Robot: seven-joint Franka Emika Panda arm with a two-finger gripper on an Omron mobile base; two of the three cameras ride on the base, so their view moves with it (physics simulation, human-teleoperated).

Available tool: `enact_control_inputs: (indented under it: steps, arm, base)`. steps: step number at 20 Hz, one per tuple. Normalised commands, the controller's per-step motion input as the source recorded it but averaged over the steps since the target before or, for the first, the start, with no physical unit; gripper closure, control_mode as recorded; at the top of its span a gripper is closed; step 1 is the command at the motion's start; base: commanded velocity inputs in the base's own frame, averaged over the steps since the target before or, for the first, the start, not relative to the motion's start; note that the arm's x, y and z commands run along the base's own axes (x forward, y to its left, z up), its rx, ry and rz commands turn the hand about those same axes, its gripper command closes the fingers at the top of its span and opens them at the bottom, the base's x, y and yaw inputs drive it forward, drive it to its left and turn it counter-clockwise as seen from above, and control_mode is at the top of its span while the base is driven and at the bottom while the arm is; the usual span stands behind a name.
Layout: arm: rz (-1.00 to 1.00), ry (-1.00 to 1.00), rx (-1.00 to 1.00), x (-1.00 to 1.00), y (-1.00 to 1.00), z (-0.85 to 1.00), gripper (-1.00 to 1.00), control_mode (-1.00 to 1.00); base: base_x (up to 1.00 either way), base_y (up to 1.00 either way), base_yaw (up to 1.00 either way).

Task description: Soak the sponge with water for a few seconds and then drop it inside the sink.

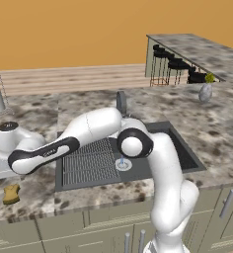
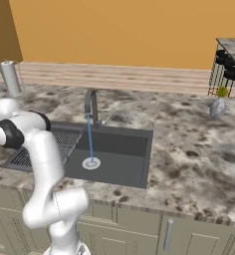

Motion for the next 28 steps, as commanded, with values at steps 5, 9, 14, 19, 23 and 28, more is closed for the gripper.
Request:
enact_control_inputs:
  steps: [5, 9, 14, 19, 23, 28]
  arm:
    - [0.00, 0.00, 0.00, 0.00, 0.00, -0.04, -1.00, -1.00]
    - [0.00, 0.00, 0.00, 0.00, 0.00, -0.10, -1.00, -1.00]
    - [0.00, 0.00, 0.00, 0.00, 0.00, -0.29, -1.00, -1.00]
    - [0.00, 0.00, 0.00, 0.00, 0.00, -0.29, -1.00, -1.00]
    - [0.00, 0.00, 0.00, 0.00, 0.00, -0.18, -1.00, -1.00]
    - [0.00, 0.00, 0.00, 0.00, 0.00, -0.19, -1.00, -1.00]
  base:
    - [0.00, 0.00, 0.00]
    - [0.00, 0.00, 0.00]
    - [0.00, 0.00, 0.00]
    - [0.00, 0.00, 0.00]
    - [0.00, 0.00, 0.00]
    - [0.00, 0.00, 0.00]
